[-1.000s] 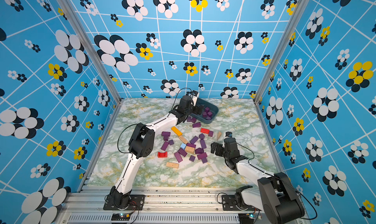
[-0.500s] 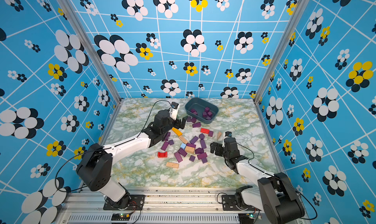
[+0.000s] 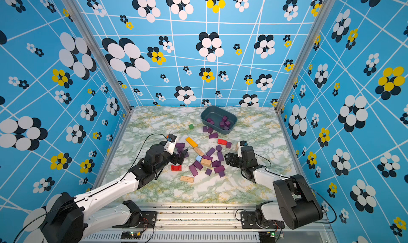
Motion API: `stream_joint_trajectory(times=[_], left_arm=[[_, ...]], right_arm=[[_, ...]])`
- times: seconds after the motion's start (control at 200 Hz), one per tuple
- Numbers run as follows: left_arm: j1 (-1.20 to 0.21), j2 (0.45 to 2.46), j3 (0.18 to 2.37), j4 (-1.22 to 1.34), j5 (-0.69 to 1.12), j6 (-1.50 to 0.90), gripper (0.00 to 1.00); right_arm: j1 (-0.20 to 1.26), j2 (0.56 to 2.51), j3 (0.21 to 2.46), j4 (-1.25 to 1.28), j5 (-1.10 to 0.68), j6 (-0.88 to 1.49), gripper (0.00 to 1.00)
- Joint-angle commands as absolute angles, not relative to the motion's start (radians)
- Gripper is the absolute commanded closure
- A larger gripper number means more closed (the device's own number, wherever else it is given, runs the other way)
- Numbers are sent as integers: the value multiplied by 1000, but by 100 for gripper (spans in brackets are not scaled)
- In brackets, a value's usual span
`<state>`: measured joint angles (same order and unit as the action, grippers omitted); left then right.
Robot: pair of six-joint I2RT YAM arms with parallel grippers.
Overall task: Pick purple bricks into the storage bin
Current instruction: Pick up the building block from the center of the board.
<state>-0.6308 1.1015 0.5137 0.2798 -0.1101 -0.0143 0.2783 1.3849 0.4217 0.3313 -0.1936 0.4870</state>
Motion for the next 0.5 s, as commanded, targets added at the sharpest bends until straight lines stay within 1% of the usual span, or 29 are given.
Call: stream_joint_trajectory(times=[0.0, 0.125, 0.245, 0.32, 0.495], left_arm=[[-632, 1059, 441, 360, -65, -14, 1], [-632, 1008, 337, 476, -40, -7, 0], [-631, 994, 266, 576, -89, -34, 1], [-630, 994, 278, 539, -88, -49, 1], [-630, 1027, 289, 544, -50, -67, 1]], right_arm=[[281, 1411, 475, 333, -216, 473, 16], [292, 1417, 522, 256, -171, 430, 18], [307, 1439, 574, 192, -86, 384, 18], [311, 1469, 609, 171, -68, 375, 18], [352, 1535, 727, 93, -59, 347, 18]])
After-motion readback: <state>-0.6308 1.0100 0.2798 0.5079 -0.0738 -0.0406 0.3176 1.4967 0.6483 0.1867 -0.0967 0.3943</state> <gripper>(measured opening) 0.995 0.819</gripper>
